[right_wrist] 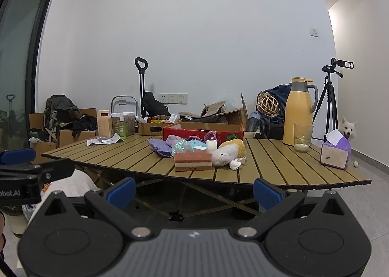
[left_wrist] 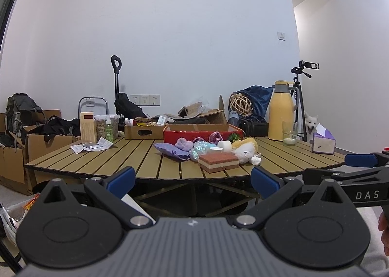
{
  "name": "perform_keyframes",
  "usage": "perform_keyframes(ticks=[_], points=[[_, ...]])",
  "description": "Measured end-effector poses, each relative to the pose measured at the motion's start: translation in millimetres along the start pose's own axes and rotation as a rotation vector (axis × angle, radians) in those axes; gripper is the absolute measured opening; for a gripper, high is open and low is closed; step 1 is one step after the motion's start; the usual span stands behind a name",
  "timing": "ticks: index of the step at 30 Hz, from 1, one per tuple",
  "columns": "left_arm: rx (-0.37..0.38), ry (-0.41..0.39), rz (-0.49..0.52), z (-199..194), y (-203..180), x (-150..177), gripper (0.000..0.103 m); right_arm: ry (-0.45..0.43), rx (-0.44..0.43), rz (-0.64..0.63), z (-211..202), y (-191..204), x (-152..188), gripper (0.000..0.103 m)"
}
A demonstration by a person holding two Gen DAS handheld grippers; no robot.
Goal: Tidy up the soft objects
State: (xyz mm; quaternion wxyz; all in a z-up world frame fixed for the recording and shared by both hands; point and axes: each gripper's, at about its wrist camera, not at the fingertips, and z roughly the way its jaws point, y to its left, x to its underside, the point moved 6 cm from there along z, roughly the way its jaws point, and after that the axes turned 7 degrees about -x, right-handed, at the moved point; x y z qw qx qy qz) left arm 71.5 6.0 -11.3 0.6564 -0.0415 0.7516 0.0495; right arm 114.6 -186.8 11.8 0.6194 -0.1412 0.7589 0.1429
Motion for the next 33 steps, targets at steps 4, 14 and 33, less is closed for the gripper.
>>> perform_keyframes(ticks=[4,14,33], points=[[0.008,0.026,0.001,21.6,-0.3,-1.7,0.103,-0.002,0.01,-0.015,15.7,-5.8,-5.8,0.103],[0.026,0.084,-0.014,113.9,-3.7,-10.1,0.103,0.001,0.012,0.043,91.0,-41.3,-28.7,0.103],[0.228,0.471,-0.23,366.6,-35.8,18.5,0.056,0.253,-0.186,0.372,346.2,-100.1,-14.7,0.037]])
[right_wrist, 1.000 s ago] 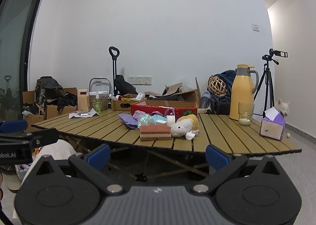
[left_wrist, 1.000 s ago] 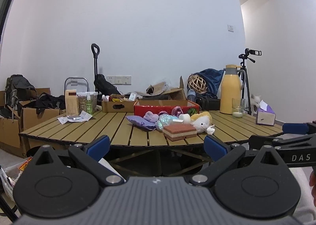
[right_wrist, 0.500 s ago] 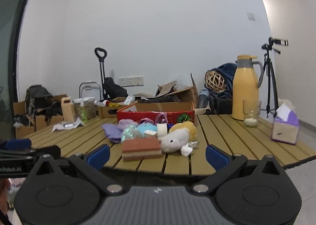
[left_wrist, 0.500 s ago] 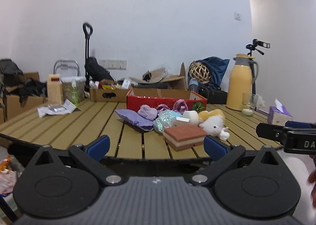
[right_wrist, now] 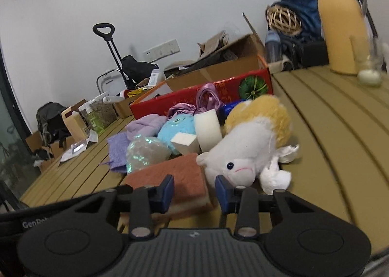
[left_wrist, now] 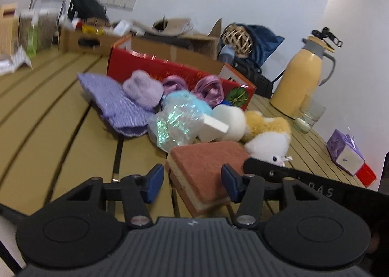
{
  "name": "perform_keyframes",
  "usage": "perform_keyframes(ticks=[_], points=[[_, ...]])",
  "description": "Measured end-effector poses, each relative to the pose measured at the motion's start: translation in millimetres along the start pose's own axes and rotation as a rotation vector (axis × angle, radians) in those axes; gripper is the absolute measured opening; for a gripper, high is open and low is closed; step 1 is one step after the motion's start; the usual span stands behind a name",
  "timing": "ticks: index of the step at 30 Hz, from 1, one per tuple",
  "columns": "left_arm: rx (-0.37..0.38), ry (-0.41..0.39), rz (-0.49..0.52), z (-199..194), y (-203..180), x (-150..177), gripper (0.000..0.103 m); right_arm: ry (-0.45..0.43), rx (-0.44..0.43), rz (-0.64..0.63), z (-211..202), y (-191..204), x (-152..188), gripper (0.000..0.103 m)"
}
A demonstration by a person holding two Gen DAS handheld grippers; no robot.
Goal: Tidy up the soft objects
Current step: 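Close both grippers on the brown-red sponge block from either side, then lift the sponge block into the cardboard box and open both grippers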
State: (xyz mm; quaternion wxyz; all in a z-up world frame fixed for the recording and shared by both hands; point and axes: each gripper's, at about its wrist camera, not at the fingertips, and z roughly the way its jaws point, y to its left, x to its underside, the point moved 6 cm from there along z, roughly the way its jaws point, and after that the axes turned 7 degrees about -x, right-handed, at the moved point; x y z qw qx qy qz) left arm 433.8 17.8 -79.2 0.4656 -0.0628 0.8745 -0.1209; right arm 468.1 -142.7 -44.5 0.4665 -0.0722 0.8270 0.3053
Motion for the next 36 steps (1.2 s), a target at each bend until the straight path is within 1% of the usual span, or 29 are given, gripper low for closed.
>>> perform_keyframes(ticks=[1,4,8,9,11,12,13,16,22,23,25,28,30,32,34,36], points=[[0.009,0.007,-0.014,4.0,2.2,-0.3,0.057,0.006,-0.008,0.005,5.6,-1.2,-2.0,0.037],[0.046,0.022,-0.042,8.9,5.0,-1.1,0.057,0.028,-0.044,0.043,17.4,-3.0,-4.0,0.037],[0.069,0.023,-0.037,6.6,1.5,0.1,0.057,0.035,-0.051,0.044,14.3,0.3,-0.9,0.035],[0.081,0.027,-0.039,4.8,1.7,1.7,0.056,0.037,-0.062,0.045,10.7,2.4,1.7,0.034],[0.082,0.024,-0.044,-0.5,0.9,4.2,0.053,0.04,-0.068,0.052,3.4,4.9,6.3,0.034],[0.082,0.02,-0.049,-3.3,1.1,5.0,0.05,0.044,-0.071,0.059,-1.1,6.2,8.5,0.033],[0.08,0.014,-0.057,-6.3,1.8,5.2,0.047,0.045,-0.072,0.068,-5.3,7.9,9.7,0.033],[0.075,-0.017,-0.052,-19.6,-1.7,2.5,0.045,0.031,-0.073,0.07,-20.9,14.1,11.0,0.03],[0.094,-0.11,-0.022,-48.1,-16.9,-17.9,0.045,-0.059,-0.087,0.025,-48.9,30.4,-11.5,0.028],[0.096,-0.119,-0.021,-49.2,-19.7,-26.2,0.045,-0.068,-0.09,0.02,-50.5,31.9,-18.6,0.028],[0.111,-0.143,-0.014,-47.7,-26.5,-51.8,0.045,-0.098,-0.092,0.004,-50.8,34.7,-43.3,0.028],[0.14,-0.193,-0.005,-34.6,-38.8,-110.2,0.045,-0.152,-0.101,-0.027,-40.2,34.3,-104.2,0.027],[0.146,-0.196,0.013,-12.4,-50.2,-159.1,0.045,-0.168,-0.09,-0.028,-19.6,25.9,-147.3,0.028],[0.155,-0.187,0.004,15.3,-59.3,-204.5,0.045,-0.176,-0.08,-0.019,7.0,11.0,-188.9,0.028],[0.153,-0.163,-0.02,50.9,-67.0,-244.2,0.046,-0.159,-0.048,-0.02,42.4,-10.2,-228.2,0.028],[0.149,-0.116,-0.025,96.6,-74.0,-279.5,0.047,-0.14,-0.007,-0.012,80.2,-35.2,-258.7,0.028]])
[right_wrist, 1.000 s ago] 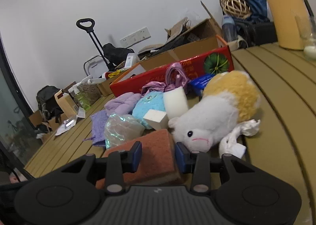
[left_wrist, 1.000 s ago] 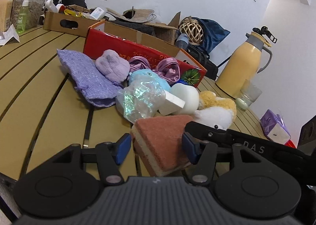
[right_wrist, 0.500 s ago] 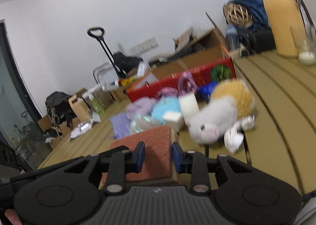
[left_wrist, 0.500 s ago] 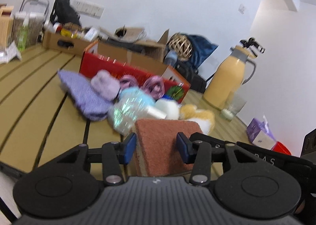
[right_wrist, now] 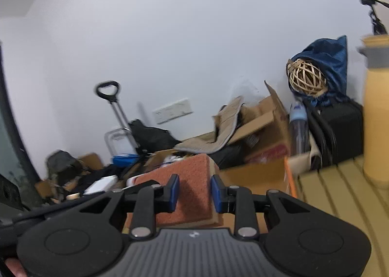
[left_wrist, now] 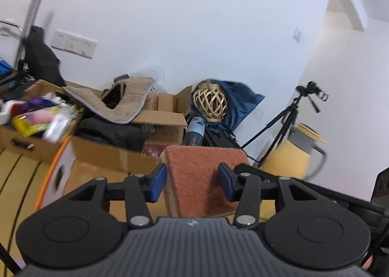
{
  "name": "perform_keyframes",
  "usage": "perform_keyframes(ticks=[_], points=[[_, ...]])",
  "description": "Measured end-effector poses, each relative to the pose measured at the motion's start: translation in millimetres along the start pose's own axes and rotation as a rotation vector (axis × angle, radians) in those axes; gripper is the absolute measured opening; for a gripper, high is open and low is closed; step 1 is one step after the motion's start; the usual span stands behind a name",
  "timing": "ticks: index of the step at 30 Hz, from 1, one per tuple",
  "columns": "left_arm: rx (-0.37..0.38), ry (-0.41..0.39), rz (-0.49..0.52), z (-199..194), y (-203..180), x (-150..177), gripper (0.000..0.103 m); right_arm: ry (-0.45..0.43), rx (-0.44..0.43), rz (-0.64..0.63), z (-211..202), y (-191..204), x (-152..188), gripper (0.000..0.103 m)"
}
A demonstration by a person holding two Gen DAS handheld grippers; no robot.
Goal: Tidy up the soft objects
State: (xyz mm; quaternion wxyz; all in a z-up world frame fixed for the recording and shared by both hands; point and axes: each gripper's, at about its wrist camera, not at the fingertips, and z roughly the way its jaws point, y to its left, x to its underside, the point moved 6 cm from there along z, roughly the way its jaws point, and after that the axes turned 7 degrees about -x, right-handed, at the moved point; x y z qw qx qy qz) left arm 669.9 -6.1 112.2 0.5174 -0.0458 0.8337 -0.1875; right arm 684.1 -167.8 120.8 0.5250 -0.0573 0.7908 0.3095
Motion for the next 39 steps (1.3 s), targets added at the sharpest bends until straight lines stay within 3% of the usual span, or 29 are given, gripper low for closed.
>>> perform_keyframes(ticks=[4,8,12,14,17,20,22,25,27,28,32,34,37,39], points=[[-0.019,0.109,-0.045,104.8,16.1,-18.8,0.047,0.089,0.056,0.097,85.8,-62.7,-20.1,0.027],[-0.063,0.216,-0.088,186.0,40.0,3.2,0.045,0.188,0.131,0.175,150.8,-114.6,-2.1,0.027],[-0.062,0.334,-0.094,225.1,54.3,33.1,0.043,0.261,0.229,0.134,182.1,-141.3,24.4,0.027],[-0.083,0.362,-0.072,235.7,57.3,43.1,0.043,0.275,0.286,0.029,188.8,-142.7,32.4,0.026],[-0.1,0.38,-0.063,233.2,59.2,47.3,0.046,0.271,0.314,-0.006,191.2,-146.2,32.7,0.032],[-0.101,0.328,-0.032,205.5,58.1,29.6,0.05,0.232,0.308,-0.046,173.9,-133.5,18.6,0.037],[-0.095,0.255,-0.02,166.3,60.1,12.2,0.057,0.199,0.278,-0.083,150.4,-116.0,3.8,0.041],[-0.08,0.103,0.006,89.5,71.2,-7.2,0.075,0.158,0.201,-0.149,92.0,-78.6,-6.3,0.066],[-0.109,0.009,0.036,32.4,84.1,-10.9,0.082,0.152,0.149,-0.224,47.8,-51.8,-1.1,0.087],[-0.127,-0.022,0.057,9.6,88.4,-10.4,0.084,0.147,0.121,-0.278,24.3,-37.8,4.1,0.089],[-0.257,-0.135,0.166,-81.5,104.1,8.3,0.088,0.108,0.108,-0.406,-55.7,-2.8,27.2,0.094],[-0.311,-0.21,0.201,-120.5,108.6,25.7,0.089,0.064,0.141,-0.43,-92.4,5.7,45.8,0.1],[-0.437,-0.325,0.29,-171.5,112.4,72.5,0.093,0.021,0.185,-0.422,-136.5,15.7,78.0,0.1],[-0.446,-0.329,0.301,-194.3,113.1,106.1,0.093,0.003,0.162,-0.413,-165.9,28.1,106.0,0.1]])
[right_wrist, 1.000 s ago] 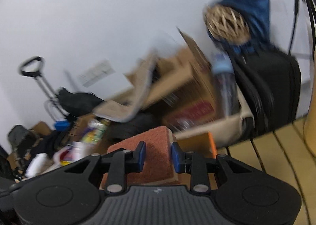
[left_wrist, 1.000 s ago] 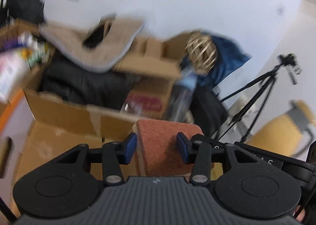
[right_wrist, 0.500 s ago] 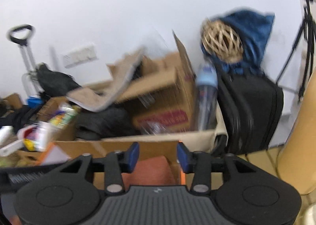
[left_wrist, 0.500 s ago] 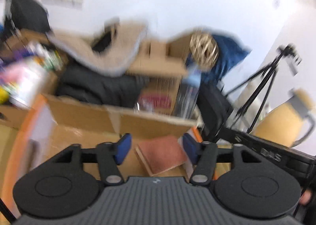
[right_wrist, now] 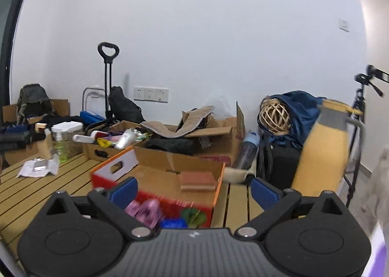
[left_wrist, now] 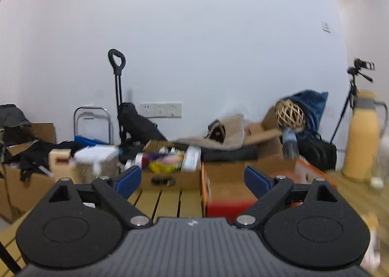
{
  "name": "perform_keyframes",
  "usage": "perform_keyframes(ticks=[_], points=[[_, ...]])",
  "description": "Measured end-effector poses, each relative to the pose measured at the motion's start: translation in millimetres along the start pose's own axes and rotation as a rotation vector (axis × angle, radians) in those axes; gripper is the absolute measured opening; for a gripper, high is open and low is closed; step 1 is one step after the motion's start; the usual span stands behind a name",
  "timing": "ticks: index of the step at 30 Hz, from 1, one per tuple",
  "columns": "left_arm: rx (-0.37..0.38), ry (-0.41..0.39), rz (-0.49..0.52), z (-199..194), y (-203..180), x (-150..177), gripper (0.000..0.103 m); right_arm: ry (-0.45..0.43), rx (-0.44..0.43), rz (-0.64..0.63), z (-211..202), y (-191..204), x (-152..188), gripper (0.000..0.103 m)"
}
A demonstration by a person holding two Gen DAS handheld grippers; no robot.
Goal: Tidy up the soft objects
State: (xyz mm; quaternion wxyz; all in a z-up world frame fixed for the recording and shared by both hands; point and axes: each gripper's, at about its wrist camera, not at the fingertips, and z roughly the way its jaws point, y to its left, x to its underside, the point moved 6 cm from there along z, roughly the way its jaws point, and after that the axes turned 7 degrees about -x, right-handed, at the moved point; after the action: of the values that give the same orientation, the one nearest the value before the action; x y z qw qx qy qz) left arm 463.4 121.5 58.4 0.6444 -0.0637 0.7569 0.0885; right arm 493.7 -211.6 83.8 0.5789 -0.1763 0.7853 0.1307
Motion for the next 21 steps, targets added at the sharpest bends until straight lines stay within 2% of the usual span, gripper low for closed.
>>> perform_keyframes(ticks=[6,8,11,16,21], points=[[-0.052,0.03,-0.098,-91.0,13.0,66.4,0.093,-0.01,-0.067,-0.038,-66.7,61.3,58.1,0.1],[-0.048,0.021,-0.099,-123.2,12.3,76.6,0.093,-0.008,-0.061,-0.043,-81.2,79.6,72.6,0.1],[-0.014,-0.003,-0.088,-164.0,12.1,83.6,0.099,-0.036,-0.052,-0.028,-103.7,99.9,92.1,0.1],[0.056,0.014,-0.08,-199.1,-5.1,92.3,0.1,0.002,-0.072,0.029,-125.2,110.9,124.0,0.1],[0.127,0.001,-0.048,-204.3,-32.9,97.6,0.103,-0.005,-0.058,0.029,-133.1,111.7,133.4,0.1]])
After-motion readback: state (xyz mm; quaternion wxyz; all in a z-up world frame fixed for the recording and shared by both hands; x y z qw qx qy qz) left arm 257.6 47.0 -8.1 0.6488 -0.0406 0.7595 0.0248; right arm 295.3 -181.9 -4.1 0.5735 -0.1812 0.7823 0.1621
